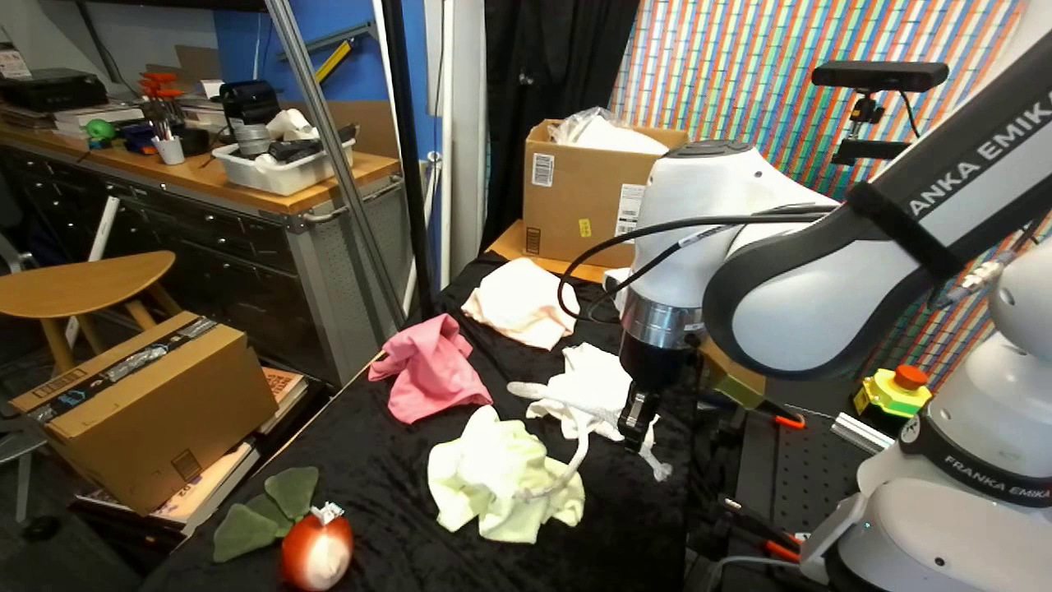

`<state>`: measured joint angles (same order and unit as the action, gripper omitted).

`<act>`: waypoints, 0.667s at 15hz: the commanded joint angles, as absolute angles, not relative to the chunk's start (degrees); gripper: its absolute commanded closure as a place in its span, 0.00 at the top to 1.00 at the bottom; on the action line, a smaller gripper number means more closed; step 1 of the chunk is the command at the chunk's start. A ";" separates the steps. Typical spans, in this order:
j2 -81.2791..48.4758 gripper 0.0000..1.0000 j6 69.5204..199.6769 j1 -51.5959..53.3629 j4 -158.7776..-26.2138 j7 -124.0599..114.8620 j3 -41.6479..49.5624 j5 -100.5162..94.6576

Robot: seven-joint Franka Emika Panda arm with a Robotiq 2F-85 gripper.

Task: Put all the objects on the table grouped together.

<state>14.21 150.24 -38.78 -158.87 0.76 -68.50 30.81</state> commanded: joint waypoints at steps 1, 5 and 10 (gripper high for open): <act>13.19 0.06 152.54 -46.61 -158.86 -3.54 -73.64 24.27; 11.81 0.07 155.76 -51.54 -158.40 -5.05 -77.42 23.17; 9.44 0.36 159.29 -55.07 -156.86 -7.21 -84.28 24.05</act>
<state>11.87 156.47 -52.50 -157.92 -4.81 -80.33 24.72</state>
